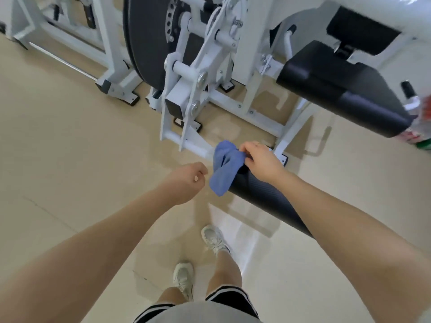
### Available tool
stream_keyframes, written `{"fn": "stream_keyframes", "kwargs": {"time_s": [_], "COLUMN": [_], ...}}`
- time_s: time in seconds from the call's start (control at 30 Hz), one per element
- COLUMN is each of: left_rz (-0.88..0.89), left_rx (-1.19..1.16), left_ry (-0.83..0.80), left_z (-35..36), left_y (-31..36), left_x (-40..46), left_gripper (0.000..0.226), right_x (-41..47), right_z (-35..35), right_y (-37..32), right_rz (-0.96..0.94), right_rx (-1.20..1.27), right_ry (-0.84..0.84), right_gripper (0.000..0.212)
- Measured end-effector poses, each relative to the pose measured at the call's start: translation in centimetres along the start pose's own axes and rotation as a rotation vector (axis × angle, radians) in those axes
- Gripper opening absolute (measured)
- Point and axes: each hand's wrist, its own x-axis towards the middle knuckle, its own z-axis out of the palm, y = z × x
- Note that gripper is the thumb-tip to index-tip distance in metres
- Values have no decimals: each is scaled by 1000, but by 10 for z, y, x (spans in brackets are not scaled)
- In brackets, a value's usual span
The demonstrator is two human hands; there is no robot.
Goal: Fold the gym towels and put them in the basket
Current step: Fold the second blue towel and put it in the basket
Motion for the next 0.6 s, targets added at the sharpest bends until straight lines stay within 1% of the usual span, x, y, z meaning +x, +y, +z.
{"fn": "stream_keyframes", "kwargs": {"time_s": [0.07, 0.17, 0.27, 0.37, 0.4, 0.47, 0.53, 0.6], "left_rz": [91, 270, 459, 619, 685, 785, 821, 850], "left_rx": [-10, -97, -94, -75, -76, -76, -69, -34], "left_ry": [-6, -17, -71, -93, -101, -133, -174, -221], "left_z": [-3, -1, 10, 30, 37, 54, 75, 100], "left_y": [15, 49, 86, 122, 133, 154, 176, 202], "left_x": [-14, -40, -62, -81, -87, -99, -107, -115], "left_gripper": [36, 45, 53, 60, 56, 42, 28, 16], "right_x": [-37, -96, -148, -200, -217, -252, -288, -325], "right_z": [-22, -48, -70, -89, -94, -102, -107, -109], "right_y": [-19, -39, -49, -47, -44, -34, -19, 0], "right_rz": [22, 163, 286, 380, 395, 400, 405, 399], "right_rx": [162, 457, 821, 1043, 1114, 1263, 1362, 1406], "right_ry": [71, 184, 313, 439, 473, 509, 533, 572], "right_gripper": [13, 4, 9, 16, 18, 21, 23, 25]}}
